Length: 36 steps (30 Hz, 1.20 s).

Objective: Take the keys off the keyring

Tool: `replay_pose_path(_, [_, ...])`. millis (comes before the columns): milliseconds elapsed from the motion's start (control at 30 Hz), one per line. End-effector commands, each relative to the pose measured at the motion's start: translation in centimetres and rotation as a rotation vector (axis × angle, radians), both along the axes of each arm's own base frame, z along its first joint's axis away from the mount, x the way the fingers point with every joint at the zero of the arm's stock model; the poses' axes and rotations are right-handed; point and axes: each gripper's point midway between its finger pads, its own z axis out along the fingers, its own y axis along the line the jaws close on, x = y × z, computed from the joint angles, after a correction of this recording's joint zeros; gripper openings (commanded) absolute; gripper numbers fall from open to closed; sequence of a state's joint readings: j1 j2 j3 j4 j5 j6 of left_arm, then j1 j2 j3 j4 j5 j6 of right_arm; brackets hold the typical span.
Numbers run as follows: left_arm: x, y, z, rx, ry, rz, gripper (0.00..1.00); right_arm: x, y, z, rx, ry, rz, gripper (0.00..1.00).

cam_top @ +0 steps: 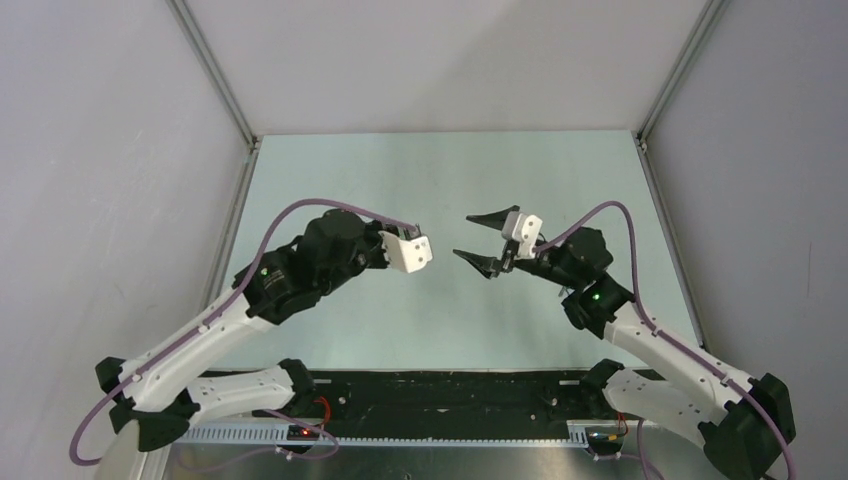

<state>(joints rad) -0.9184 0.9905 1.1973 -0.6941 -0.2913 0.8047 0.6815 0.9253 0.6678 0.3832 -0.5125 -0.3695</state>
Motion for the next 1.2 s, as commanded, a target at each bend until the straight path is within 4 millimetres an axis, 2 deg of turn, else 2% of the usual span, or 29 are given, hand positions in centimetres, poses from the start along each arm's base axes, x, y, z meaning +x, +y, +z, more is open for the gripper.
replay_pose_path(0, [0.2,0.0,4.9,0.117,-0.253,-0.098,0.0,-2.1,0.5,3.7,0.172,0.072,0.126,0.66])
replay_pose_path(100, [-0.1,-0.9,6.1,0.073,-0.335,-0.146,0.0,-2.3,0.8,4.4,0.201,0.07,0.158,0.56])
replay_pose_path(133, [-0.5,-1.0,7.1,0.01,-0.378,-0.157,0.0,-2.6,1.0,4.6,0.209,0.069,0.176,0.53])
replay_pose_path(200, [-1.3,-2.2,7.6,-0.065,-0.426,-0.228,0.0,-2.8,1.2,4.8,0.214,0.057,0.194,0.46])
replay_pose_path(233, [-1.9,-2.7,8.9,-0.136,-0.475,-0.266,0.0,-2.8,1.2,4.9,0.217,0.055,0.197,0.43])
replay_pose_path(267, [-2.0,-3.2,7.7,-0.142,-0.471,-0.286,0.0,-3.0,1.3,5.0,0.219,0.047,0.204,0.42])
replay_pose_path(300, [-2.5,-3.5,9.1,-0.215,-0.523,-0.305,0.0,-3.0,1.3,5.1,0.219,0.032,0.206,0.41])
replay_pose_path(333, [-2.7,-4.2,7.6,-0.221,-0.518,-0.339,0.0,-3.2,1.4,5.1,0.218,0.026,0.213,0.4])
replay_pose_path(367, [-3.2,-4.1,9.0,-0.284,-0.574,-0.344,0.0,-3.2,1.5,5.2,0.216,0.013,0.214,0.4])
replay_pose_path(400, [-3.4,-4.7,7.3,-0.283,-0.567,-0.379,0.0,-3.3,1.5,5.2,0.214,0.007,0.216,0.4])
replay_pose_path(500, [-4.2,-5.1,6.8,-0.339,-0.612,-0.418,0.0,-3.3,1.6,5.1,0.206,-0.006,0.215,0.37])
replay_pose_path(767, [-5.0,-5.6,7.0,-0.414,-0.605,-0.454,0.0,-3.8,2.5,4.8,0.174,0.003,0.26,0.34])
replay_pose_path(967, [-5.8,-5.8,6.7,-0.45,-0.585,-0.491,0.0,-3.8,3.4,2.9,0.107,-0.006,0.251,0.3])
replay_pose_path(1167, [-6.4,-5.9,6.5,-0.459,-0.58,-0.523,0.0,-5.2,4.4,2.6,0.085,-0.049,0.294,0.26])
